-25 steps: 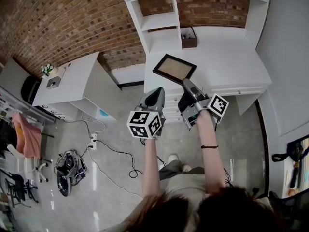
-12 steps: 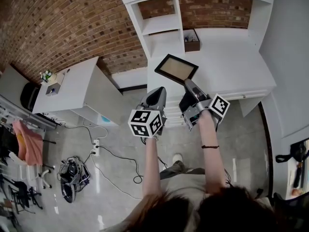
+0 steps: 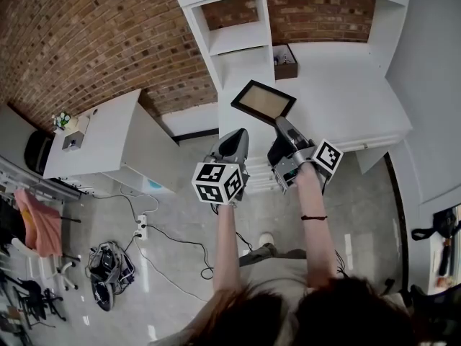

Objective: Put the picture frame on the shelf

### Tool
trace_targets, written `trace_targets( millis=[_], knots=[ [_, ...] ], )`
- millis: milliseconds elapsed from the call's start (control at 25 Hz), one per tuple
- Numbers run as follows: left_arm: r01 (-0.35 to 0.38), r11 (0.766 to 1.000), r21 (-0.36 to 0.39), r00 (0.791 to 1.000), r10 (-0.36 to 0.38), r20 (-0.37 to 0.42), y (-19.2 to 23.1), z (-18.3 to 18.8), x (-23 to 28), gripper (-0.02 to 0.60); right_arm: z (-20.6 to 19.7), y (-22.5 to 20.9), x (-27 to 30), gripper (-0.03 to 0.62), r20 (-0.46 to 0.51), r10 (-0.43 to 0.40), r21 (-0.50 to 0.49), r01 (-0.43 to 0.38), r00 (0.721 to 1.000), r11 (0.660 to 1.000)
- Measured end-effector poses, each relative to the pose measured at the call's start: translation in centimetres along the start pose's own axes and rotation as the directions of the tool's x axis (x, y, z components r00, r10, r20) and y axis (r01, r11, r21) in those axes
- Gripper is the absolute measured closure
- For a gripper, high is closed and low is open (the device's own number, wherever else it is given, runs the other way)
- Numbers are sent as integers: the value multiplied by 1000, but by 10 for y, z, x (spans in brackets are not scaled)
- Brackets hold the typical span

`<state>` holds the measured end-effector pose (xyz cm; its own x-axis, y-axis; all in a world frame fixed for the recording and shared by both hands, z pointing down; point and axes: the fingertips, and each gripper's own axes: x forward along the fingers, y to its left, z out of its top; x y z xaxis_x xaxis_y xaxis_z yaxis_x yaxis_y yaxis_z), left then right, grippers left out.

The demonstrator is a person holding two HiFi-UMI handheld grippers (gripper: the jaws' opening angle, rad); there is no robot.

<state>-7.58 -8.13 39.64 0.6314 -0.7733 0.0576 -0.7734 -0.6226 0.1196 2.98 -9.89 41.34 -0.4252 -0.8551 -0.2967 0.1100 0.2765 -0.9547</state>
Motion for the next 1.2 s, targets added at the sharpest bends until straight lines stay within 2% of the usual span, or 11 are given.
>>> trace_targets(
  millis=[200,520,720,880,1200],
  knots=[
    [10,1000,-20,1000,-10,14,15,3,9,571,-1,-5,11,519,8,-9,-4,9,1000,1000],
    [69,997,-27,998,-69,6,18,1,29,571,17,-7,16,520,53,-18,-53,21,998,998],
    [90,996,-23,996,-90,7,23,0,34,571,12,-10,21,520,54,6,-69,-3,999,998],
    [91,995,-37,996,-91,-12,29,-10,33,571,8,-17,19,520,60,-7,-65,11,998,998],
    [79,996,-44,997,-79,-2,37,-10,37,571,15,-18,24,520,62,9,-74,-4,998,997]
  ],
)
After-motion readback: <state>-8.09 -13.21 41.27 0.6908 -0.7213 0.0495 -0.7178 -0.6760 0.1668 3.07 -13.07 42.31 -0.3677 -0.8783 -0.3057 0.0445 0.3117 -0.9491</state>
